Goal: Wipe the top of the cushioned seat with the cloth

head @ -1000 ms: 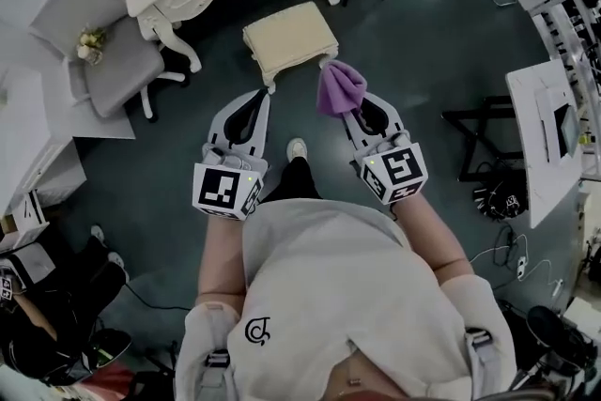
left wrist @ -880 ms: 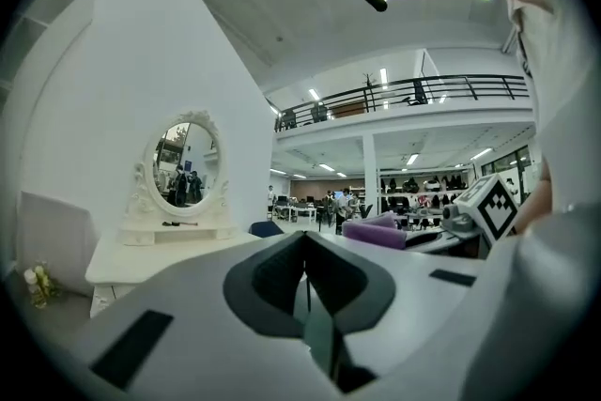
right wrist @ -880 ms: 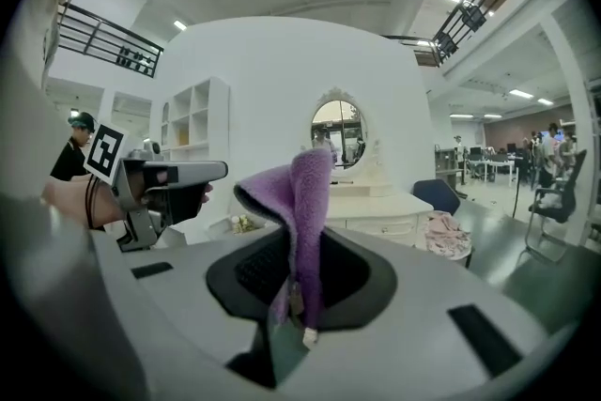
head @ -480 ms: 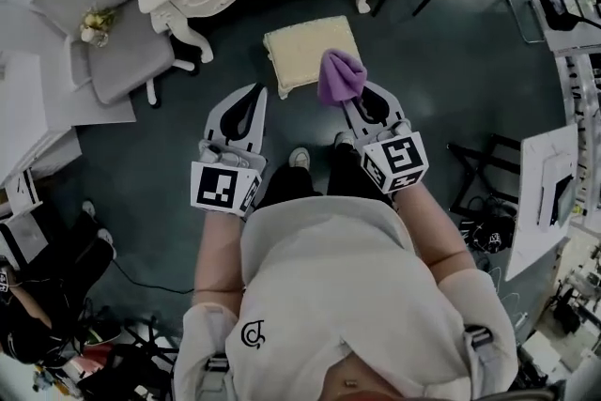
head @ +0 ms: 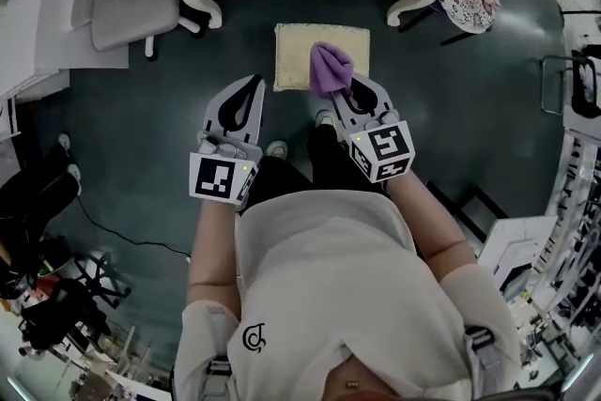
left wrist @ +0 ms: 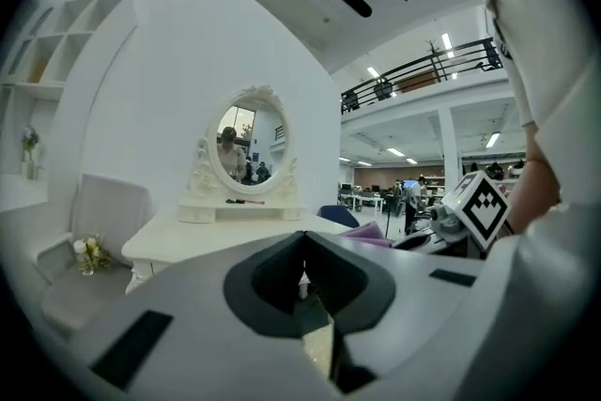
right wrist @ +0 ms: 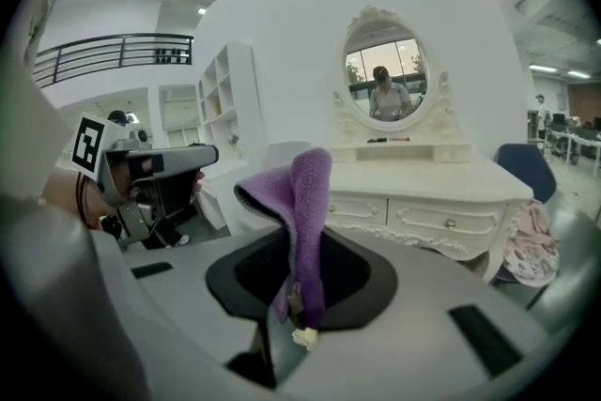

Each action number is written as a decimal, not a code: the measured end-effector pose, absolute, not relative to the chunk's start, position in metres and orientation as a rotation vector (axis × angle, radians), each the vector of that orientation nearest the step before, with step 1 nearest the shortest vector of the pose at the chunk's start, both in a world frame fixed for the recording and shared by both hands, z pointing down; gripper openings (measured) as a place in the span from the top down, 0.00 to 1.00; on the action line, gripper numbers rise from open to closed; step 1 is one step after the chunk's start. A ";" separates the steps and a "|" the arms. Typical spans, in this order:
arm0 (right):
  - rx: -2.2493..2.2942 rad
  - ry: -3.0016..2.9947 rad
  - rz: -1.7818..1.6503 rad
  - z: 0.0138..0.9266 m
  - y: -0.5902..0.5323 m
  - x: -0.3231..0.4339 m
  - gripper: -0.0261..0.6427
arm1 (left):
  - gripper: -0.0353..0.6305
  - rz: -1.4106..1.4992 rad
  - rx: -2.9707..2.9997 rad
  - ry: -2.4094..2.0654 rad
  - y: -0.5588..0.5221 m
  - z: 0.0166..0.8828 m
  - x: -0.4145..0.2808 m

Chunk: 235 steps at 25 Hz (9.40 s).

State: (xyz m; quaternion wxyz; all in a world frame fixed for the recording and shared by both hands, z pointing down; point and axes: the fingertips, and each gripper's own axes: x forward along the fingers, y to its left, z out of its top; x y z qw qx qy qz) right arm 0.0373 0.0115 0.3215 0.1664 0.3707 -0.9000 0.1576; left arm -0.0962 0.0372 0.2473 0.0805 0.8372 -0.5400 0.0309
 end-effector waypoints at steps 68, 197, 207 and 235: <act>0.909 -1.977 0.807 0.779 -0.161 0.050 0.83 | 0.93 0.180 2.359 -1.380 -0.107 0.573 -0.049; 0.693 -1.978 0.959 0.763 0.033 -0.036 0.83 | 0.93 0.303 2.323 -1.317 0.036 0.609 -0.078; 0.727 -1.971 0.948 0.781 0.032 -0.068 0.83 | 0.93 0.272 2.282 -1.355 0.038 0.620 -0.125; 0.806 -1.957 0.907 0.782 -0.004 0.100 0.83 | 0.93 0.260 2.287 -1.292 0.023 0.625 0.032</act>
